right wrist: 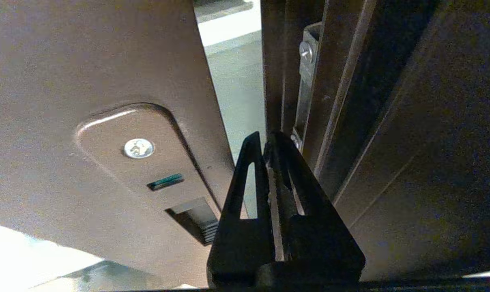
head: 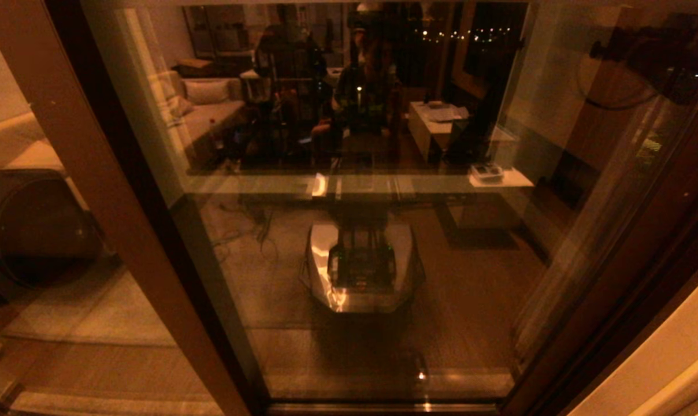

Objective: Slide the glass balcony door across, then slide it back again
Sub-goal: Open the slid door

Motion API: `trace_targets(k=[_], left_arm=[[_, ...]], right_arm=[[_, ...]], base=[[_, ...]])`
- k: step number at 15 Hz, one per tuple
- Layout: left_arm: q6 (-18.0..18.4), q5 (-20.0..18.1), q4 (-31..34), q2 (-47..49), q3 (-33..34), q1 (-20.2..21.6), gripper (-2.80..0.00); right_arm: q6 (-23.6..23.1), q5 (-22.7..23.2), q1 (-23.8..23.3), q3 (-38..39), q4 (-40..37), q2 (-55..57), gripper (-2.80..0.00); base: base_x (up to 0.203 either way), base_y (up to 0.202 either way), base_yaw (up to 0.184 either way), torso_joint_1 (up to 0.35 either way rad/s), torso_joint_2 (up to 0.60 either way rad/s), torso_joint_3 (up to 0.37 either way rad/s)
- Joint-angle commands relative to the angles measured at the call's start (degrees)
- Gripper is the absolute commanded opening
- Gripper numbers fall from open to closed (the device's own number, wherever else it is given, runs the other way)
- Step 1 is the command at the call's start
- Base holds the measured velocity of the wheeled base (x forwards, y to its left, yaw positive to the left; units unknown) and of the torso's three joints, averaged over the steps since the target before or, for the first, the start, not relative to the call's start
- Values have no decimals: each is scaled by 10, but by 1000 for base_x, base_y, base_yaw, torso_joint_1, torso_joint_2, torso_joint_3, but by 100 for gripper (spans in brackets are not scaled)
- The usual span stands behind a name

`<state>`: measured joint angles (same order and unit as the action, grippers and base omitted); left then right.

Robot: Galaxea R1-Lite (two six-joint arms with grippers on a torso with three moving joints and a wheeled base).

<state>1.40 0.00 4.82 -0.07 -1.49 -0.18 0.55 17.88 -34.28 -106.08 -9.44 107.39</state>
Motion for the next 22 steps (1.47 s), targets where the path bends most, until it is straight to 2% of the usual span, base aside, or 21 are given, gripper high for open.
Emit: trace_targets(k=[1, 6, 22], left_arm=[[0, 0, 0, 0, 0, 0, -280], [0, 0, 0, 0, 0, 0, -280], [0, 0, 0, 0, 0, 0, -280]], right_arm=[[1, 18, 1, 5, 1, 3, -280], [0, 38, 9, 31, 1, -13, -280], [0, 39, 31, 52, 2, -24, -280]], base=[[0, 0, 0, 0, 0, 0], [0, 0, 0, 0, 0, 0], [0, 0, 0, 0, 0, 0]])
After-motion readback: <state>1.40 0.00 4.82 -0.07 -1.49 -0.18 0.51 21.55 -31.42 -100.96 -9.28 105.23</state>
